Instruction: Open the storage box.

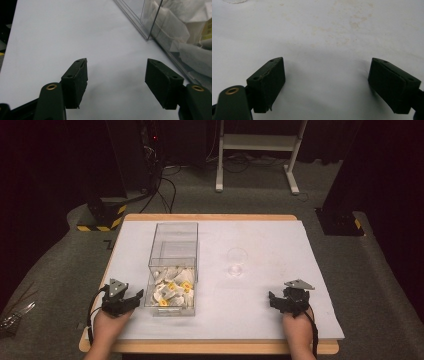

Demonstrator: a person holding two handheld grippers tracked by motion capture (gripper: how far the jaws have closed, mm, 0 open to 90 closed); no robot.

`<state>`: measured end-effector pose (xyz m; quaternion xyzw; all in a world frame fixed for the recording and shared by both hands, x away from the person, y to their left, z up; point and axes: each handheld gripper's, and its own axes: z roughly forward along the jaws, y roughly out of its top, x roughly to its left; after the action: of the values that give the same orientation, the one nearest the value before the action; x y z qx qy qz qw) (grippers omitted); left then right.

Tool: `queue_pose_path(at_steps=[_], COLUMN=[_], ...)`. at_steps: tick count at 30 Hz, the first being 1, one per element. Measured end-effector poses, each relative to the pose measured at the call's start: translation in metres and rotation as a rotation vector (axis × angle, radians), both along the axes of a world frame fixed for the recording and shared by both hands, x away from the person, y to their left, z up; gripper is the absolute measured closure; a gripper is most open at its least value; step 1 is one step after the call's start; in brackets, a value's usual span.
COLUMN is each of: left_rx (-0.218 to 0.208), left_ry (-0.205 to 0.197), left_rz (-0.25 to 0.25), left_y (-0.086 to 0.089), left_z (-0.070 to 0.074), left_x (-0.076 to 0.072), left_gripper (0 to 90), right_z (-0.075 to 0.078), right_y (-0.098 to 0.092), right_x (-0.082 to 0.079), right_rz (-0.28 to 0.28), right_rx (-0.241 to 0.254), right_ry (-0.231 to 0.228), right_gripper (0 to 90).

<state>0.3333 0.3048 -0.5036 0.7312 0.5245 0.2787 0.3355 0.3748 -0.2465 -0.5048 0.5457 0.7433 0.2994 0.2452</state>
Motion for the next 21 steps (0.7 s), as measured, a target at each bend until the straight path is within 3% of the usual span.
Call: queue_pose_path(at_steps=[4,7,10,14,18,21], left_rx=[0.008,0.039,0.044,0.001,-0.017,-0.015], left_ry=[0.016,0.05,0.042,0.064,0.074,0.073], left_rz=[0.003,0.007,0.011,0.021,0.024,0.026], left_y=[0.0,-0.004,-0.004,-0.002,0.0,0.0], left_z=[-0.002,-0.004,-0.004,-0.005,-0.005,-0.005], left_x=[0.001,0.004,0.003,0.004,0.005,0.005], left_gripper=[31.6,24.3,23.8,23.5,23.4,23.1], right_z=[0.001,0.002,0.004,0.005,0.009,0.013], right_y=[-0.001,-0.001,-0.001,0.0,0.005,0.009], right_x=[0.002,0.004,0.005,0.005,0.003,0.003], right_rz=[0.006,0.016,0.016,0.005,0.019,0.027], right_rx=[-0.001,0.007,-0.01,-0.019,-0.031,-0.034], right_ry=[0.01,0.026,0.036,0.016,-0.022,-0.025], right_gripper=[13.1,11.7,11.6,13.1,13.2,13.2])
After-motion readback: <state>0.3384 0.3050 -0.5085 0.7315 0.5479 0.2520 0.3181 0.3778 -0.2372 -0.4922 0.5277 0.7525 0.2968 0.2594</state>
